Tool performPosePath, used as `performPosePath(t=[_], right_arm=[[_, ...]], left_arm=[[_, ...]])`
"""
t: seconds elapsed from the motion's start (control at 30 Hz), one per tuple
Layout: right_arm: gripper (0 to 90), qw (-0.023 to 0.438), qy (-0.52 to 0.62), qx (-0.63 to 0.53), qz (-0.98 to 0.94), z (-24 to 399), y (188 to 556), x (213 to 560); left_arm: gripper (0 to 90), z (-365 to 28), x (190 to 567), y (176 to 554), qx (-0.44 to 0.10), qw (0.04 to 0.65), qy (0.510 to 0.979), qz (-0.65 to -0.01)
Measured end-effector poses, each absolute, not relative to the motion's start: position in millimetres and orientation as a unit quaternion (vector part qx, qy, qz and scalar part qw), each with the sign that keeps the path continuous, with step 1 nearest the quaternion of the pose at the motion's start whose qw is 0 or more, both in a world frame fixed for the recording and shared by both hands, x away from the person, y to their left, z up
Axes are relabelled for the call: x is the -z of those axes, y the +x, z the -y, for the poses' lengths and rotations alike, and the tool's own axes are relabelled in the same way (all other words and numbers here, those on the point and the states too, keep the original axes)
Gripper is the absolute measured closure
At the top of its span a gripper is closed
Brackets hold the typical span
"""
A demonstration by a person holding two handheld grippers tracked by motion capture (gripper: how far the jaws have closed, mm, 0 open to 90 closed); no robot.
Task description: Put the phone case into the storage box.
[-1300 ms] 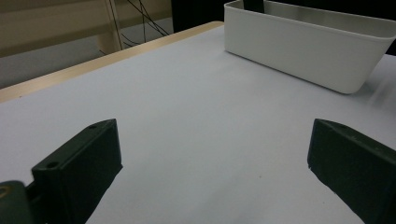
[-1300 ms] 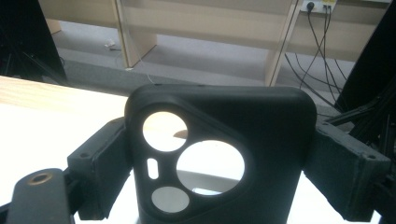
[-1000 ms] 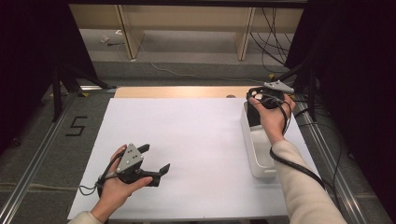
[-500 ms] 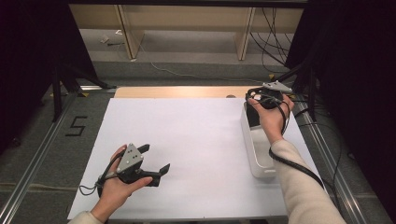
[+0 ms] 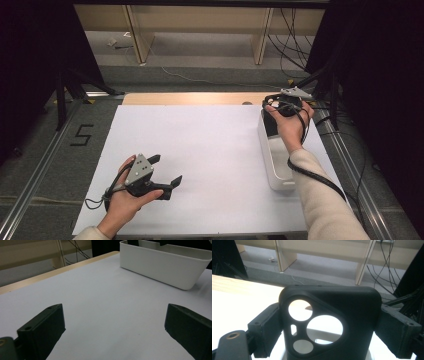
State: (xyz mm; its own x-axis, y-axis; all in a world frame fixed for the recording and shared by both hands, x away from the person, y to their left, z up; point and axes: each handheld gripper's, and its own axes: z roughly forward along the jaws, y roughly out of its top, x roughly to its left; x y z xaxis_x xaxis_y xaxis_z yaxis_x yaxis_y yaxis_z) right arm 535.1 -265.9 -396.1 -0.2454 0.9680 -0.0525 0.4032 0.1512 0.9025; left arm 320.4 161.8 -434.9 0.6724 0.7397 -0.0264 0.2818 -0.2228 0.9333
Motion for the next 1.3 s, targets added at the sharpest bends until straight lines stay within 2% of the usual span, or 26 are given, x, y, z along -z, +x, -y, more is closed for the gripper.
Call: performPosePath(t=[1.3], right_arm=[[14.2,0.339,0.511,-0.402,-0.68,265.2,541.4,404.7]], left_arm=[[2.4,-161.8,435.4,320.5,-0.219,0.521,0.751,-0.341]])
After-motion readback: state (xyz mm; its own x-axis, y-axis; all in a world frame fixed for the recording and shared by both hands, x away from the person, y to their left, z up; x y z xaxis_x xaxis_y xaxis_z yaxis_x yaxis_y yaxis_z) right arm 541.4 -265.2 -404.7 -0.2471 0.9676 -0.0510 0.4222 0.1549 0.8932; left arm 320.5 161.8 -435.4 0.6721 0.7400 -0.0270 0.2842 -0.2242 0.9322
